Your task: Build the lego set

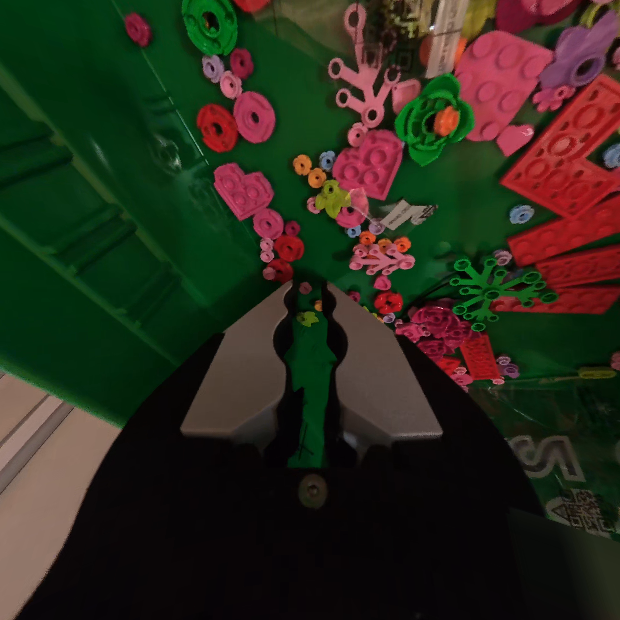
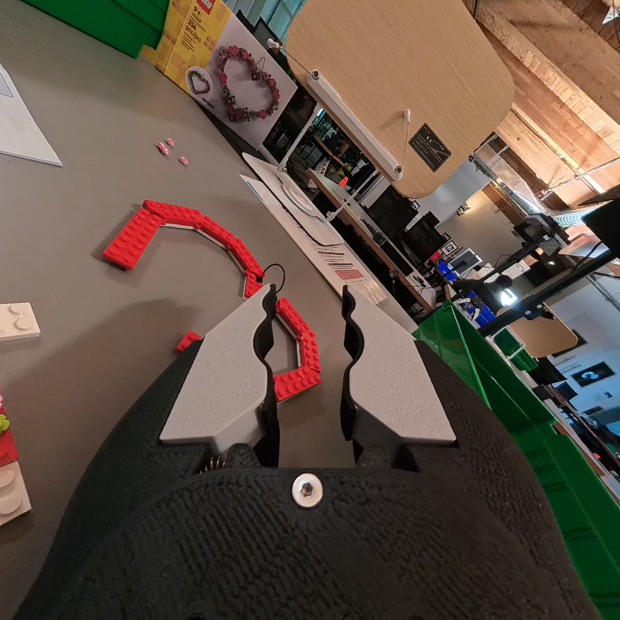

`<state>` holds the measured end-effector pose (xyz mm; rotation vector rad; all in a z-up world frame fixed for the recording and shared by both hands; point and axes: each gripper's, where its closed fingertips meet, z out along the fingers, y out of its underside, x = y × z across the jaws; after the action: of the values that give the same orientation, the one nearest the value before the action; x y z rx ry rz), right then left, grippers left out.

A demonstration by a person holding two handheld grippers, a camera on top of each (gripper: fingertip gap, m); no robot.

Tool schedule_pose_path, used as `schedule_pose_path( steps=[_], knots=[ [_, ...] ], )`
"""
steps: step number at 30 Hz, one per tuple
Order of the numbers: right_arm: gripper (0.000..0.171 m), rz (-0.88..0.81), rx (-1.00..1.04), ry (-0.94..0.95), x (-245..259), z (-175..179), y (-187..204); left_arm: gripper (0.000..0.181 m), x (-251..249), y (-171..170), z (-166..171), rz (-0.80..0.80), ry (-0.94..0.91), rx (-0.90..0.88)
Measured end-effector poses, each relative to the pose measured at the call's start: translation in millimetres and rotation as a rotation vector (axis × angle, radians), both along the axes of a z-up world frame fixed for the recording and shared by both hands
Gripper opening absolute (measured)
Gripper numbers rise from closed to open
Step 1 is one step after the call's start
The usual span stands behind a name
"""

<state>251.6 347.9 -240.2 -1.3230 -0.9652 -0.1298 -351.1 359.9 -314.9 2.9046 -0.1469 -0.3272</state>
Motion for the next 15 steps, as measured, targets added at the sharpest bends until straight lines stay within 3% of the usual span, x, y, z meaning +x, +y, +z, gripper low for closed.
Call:
schedule_pose_path(
  steps=[15],
  knots=[
    [0.038,0.002,0.000,-0.001,-0.4,0.0,0.2,0.005,1.3,-4.1,-1.5,-0.024,0.007,-0.026]
  ],
)
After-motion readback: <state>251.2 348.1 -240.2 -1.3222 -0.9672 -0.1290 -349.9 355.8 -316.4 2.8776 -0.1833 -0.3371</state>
